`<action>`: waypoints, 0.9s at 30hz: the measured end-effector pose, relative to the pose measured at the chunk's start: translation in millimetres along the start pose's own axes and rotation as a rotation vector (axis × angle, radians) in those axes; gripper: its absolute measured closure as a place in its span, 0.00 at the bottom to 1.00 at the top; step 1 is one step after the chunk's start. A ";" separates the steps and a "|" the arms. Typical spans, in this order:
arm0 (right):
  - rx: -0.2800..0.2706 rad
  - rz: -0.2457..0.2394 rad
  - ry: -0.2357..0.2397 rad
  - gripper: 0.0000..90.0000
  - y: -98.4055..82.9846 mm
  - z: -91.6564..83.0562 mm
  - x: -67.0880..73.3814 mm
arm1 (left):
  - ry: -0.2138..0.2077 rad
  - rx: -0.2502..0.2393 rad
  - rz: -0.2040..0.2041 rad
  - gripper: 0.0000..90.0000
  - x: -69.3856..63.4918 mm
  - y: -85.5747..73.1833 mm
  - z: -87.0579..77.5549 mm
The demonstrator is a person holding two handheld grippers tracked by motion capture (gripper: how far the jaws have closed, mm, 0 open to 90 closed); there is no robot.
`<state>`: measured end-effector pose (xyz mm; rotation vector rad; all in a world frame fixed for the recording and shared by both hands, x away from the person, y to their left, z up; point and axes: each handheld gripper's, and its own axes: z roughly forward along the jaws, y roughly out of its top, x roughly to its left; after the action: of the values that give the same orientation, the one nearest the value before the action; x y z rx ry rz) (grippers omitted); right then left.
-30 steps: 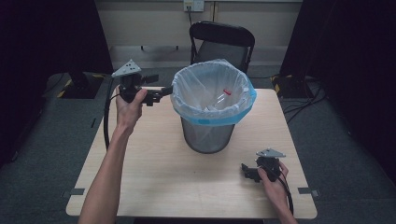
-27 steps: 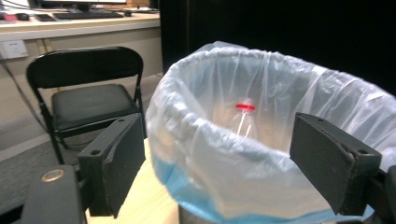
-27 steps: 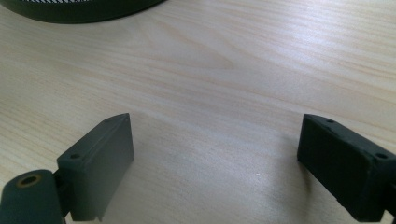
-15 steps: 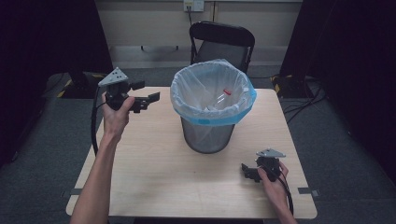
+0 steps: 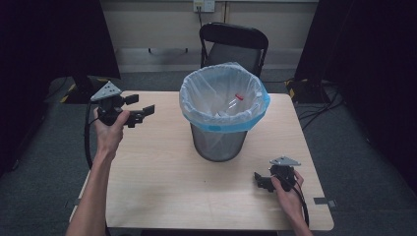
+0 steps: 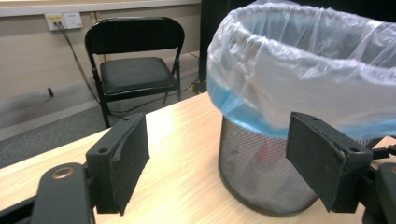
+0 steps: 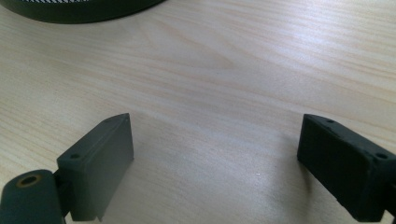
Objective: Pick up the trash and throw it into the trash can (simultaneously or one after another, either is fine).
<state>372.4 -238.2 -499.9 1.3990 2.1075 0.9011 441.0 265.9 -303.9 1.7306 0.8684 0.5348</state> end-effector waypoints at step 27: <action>0.000 0.000 0.000 0.11 0.0 0.0 -0.1 | 0.101 0.115 0.013 0.19 3.2 -68.9 -23.4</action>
<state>372.5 -238.2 -499.9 1.3992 2.1077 0.9015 406.3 293.7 -361.5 1.8273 0.9761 0.5954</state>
